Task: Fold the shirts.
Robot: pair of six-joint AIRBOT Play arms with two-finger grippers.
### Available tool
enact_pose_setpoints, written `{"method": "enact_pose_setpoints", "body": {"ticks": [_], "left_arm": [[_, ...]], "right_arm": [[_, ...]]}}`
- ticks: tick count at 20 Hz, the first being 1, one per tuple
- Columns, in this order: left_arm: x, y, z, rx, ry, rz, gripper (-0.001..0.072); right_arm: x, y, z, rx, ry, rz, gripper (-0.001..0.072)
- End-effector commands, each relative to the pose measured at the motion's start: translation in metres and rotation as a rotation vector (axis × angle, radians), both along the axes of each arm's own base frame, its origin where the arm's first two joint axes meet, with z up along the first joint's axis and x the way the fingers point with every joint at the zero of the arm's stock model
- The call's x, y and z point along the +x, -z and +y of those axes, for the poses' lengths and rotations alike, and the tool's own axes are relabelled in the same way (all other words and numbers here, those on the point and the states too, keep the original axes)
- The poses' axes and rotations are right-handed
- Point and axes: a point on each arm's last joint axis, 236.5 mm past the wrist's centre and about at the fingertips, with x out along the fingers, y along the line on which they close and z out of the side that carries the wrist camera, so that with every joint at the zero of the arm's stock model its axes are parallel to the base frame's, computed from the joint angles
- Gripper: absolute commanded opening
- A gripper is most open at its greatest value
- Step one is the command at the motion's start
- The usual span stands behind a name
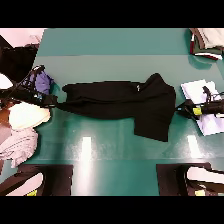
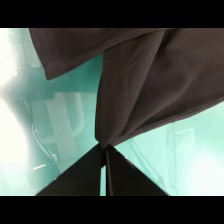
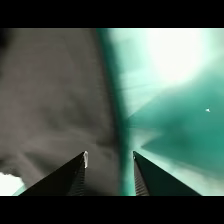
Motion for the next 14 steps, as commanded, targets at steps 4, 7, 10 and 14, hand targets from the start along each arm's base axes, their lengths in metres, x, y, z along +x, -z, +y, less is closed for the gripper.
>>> {"method": "enact_pose_setpoints", "body": {"ticks": [4, 7, 10, 14], "left_arm": [[0.0, 0.0, 0.001, -0.001, -0.014, 0.007, 0.0024], [0.018, -0.013, 0.004, -0.016, -0.097, -0.044, 0.0023], [0.054, -0.087, 0.006, -0.015, -0.096, -0.237, 0.0024], [0.071, -0.258, 0.005, -0.003, -0.061, -0.609, 0.0024]], "right_arm": [[0.009, 0.011, 0.027, -0.009, -0.078, -0.017, 0.0092], [0.014, -0.012, 0.035, -0.032, -0.107, -0.082, 0.0026], [0.045, -0.094, 0.027, -0.121, -0.101, -0.291, 0.0026], [0.076, -0.288, 0.014, -0.312, -0.062, -0.737, 0.0026]]}}
